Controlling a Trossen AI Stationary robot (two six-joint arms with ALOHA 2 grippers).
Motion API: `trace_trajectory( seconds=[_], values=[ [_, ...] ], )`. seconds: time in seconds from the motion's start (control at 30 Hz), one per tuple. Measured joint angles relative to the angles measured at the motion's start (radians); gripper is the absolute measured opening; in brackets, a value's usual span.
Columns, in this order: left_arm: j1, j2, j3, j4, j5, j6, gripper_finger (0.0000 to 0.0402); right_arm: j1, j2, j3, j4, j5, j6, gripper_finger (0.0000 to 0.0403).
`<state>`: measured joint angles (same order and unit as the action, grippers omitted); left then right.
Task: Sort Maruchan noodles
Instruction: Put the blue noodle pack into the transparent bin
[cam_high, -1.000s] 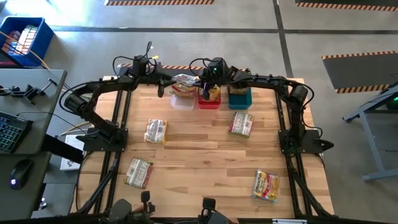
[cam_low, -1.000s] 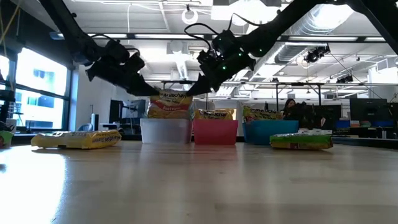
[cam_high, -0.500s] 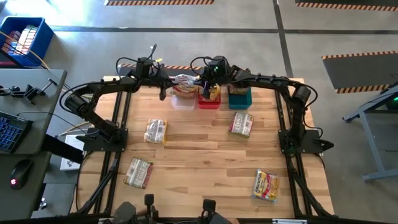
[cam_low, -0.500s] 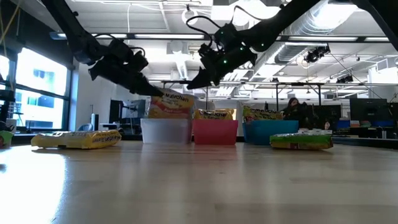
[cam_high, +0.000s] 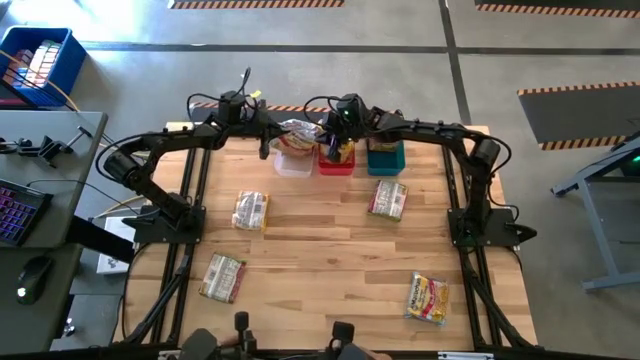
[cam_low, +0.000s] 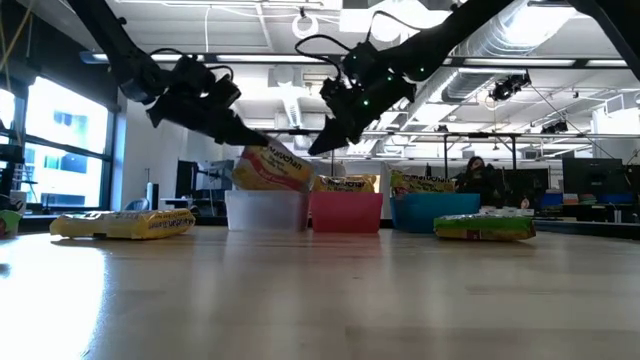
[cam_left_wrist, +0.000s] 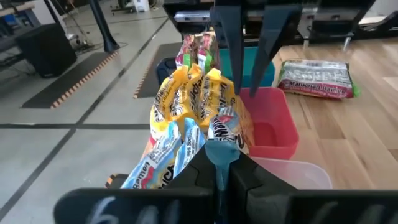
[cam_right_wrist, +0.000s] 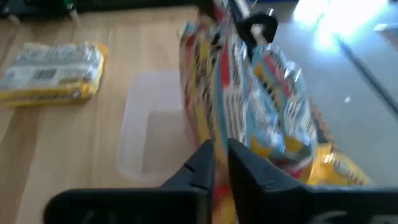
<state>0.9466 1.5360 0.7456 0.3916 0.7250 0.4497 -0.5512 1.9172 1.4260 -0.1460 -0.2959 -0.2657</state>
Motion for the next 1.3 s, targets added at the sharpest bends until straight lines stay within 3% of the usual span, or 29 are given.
trace_trajectory(
  seconds=[0.3, 0.47, 0.73, 1.13, 1.3],
  values=[
    [0.001, 0.0, 0.0, -0.004, 0.005, -0.019, 0.0, -0.019, 0.044, 0.0, 0.047, -0.099, 0.02, 0.0172],
    [-0.006, -0.001, 0.0, -0.005, 0.01, -0.027, 0.0, -0.021, 0.113, 0.0, 0.163, -0.06, 0.026, 0.021],
    [-0.012, -0.002, 0.0, -0.004, 0.017, -0.022, 0.0, -0.039, 0.16, 0.0, 0.189, -0.011, 0.041, 0.0215],
    [-0.011, -0.039, 0.0, 0.001, 0.055, -0.031, 0.0, -0.045, 0.169, -0.001, 0.232, -0.056, 0.04, 0.0215],
    [-0.013, -0.087, 0.0, -0.002, 0.073, -0.053, 0.0, -0.04, 0.172, -0.001, 0.271, -0.065, 0.03, 0.0186]
  ],
)
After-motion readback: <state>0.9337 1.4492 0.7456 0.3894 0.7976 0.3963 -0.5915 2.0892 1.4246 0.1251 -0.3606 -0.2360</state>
